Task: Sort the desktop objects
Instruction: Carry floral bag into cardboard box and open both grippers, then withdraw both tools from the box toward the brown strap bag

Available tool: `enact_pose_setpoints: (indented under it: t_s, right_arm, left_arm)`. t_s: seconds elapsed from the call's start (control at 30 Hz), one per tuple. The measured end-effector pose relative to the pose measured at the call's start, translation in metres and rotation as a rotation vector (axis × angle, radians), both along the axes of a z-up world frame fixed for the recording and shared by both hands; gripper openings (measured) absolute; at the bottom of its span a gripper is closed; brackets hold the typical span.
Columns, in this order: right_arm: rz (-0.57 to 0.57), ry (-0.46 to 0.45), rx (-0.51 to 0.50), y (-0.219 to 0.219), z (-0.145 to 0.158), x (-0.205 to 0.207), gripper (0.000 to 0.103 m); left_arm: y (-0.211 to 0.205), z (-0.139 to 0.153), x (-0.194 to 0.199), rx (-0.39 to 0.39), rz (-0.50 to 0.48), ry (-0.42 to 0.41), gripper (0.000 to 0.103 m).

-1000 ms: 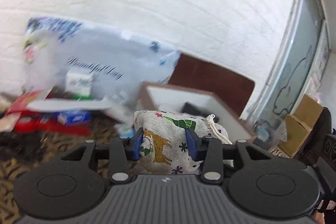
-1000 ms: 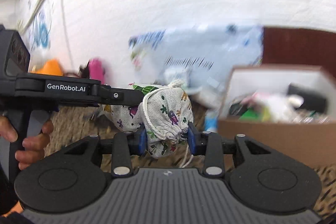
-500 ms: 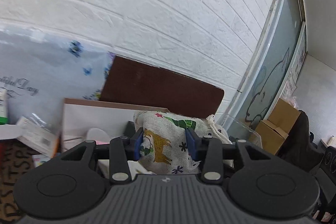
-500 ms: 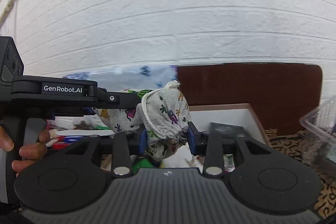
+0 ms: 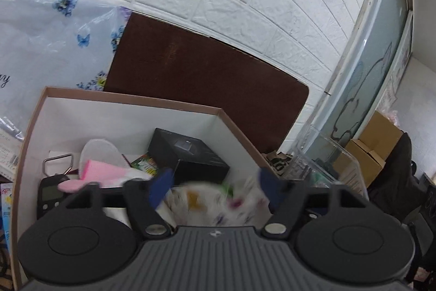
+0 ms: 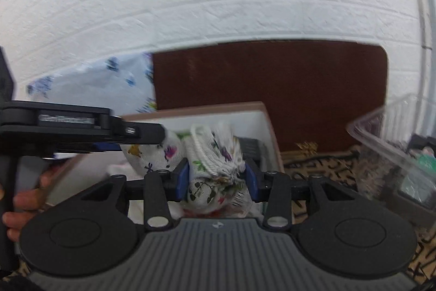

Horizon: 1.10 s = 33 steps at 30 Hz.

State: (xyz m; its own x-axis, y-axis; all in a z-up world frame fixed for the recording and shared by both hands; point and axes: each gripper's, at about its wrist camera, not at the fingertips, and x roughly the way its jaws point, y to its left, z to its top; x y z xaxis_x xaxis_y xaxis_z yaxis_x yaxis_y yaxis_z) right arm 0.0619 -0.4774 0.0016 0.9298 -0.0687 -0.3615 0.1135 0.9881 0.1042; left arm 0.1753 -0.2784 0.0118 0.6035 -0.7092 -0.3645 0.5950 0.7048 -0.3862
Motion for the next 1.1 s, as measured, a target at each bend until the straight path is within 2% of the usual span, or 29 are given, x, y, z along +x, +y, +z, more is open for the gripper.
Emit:
enact_pose_setpoints:
  t_s: [0.07,0.13,0.17,0.2,0.33,0.4,0.5,0.83,1.1]
  right_arm:
    - [-0.03,0.02,-0.006,-0.001,-0.005,0.002,0.052]
    - [-0.03,0.005,-0.021,0.004,-0.005,-0.002,0.068]
    - [-0.037,0.0,-0.033,0.008,-0.005,-0.004,0.081]
    - [-0.047,-0.005,-0.045,0.012,-0.004,-0.006,0.089]
    - [-0.04,0.002,-0.072,0.028,-0.005,-0.008,0.09]
    - [-0.037,0.012,-0.081,0.036,-0.005,-0.008,0.095]
    - [-0.033,0.016,-0.102,0.046,-0.005,-0.009,0.096]
    - [-0.013,0.002,-0.099,0.07,0.006,-0.022,0.096]
    - [0.052,-0.002,-0.089,0.105,0.016,-0.04,0.096]
  left_arm:
    - [0.007,0.001,-0.006,-0.002,0.0,-0.036,0.094]
    - [0.009,0.004,-0.01,0.02,-0.013,-0.064,0.098]
    - [0.01,0.006,-0.013,0.032,-0.019,-0.072,0.1]
    - [0.01,0.006,-0.015,0.042,-0.025,-0.078,0.101]
    - [0.014,0.008,-0.024,0.064,-0.028,-0.082,0.101]
    - [0.015,0.008,-0.028,0.082,-0.024,-0.082,0.101]
    - [0.019,0.01,-0.036,0.102,-0.011,-0.099,0.101]
    - [0.045,0.023,-0.057,0.085,0.018,-0.117,0.101]
    - [0.095,0.013,-0.088,0.087,0.04,-0.088,0.101]
